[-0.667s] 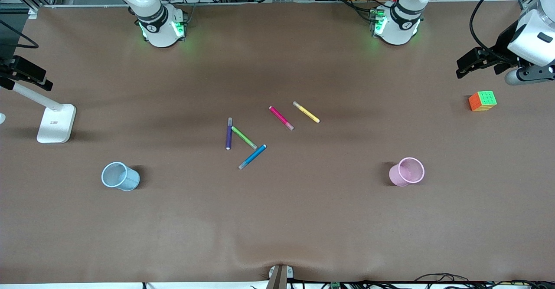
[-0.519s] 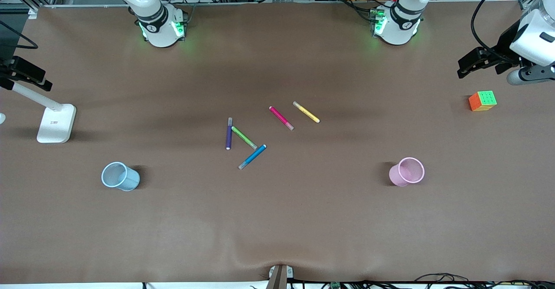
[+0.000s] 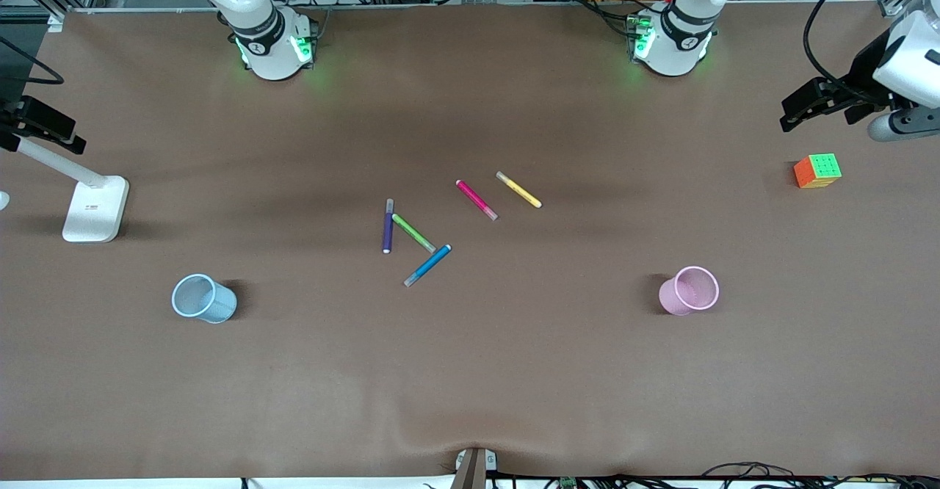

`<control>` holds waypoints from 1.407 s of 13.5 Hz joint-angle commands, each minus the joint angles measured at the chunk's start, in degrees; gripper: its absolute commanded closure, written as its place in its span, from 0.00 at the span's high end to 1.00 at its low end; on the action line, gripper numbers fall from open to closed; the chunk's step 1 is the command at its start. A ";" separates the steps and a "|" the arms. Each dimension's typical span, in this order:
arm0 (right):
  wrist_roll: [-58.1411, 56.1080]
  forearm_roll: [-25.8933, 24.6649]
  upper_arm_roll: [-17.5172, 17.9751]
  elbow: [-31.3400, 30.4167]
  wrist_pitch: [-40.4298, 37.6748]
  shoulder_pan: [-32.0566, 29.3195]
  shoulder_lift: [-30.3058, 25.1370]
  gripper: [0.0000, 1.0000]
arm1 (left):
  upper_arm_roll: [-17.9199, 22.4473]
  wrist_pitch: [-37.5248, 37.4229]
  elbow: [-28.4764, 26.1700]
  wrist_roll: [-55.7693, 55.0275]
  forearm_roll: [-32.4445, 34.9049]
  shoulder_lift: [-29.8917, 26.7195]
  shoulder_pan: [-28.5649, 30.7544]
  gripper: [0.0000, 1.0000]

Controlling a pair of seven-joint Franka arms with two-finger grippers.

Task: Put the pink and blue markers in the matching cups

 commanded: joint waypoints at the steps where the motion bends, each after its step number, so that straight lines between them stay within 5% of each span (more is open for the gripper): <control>1: -0.65 -0.68 0.09 0.51 -0.80 -0.21 0.13 1.00 | -0.19 -1.70 1.92 1.07 0.04 0.78 0.51 1.00; 8: -0.56 -0.68 0.09 0.51 -0.80 -0.38 0.13 1.00 | -0.80 -2.76 1.74 0.28 -1.28 3.50 0.16 1.00; 12: -0.56 -0.68 0.09 0.51 -0.80 -0.38 0.13 1.00 | -1.06 -2.50 1.22 -4.63 -8.13 7.10 -0.72 1.00; 19: -0.39 -0.68 0.09 0.51 -0.80 -0.30 0.22 1.00 | -1.86 5.66 0.86 -24.92 -8.14 15.18 -12.22 1.00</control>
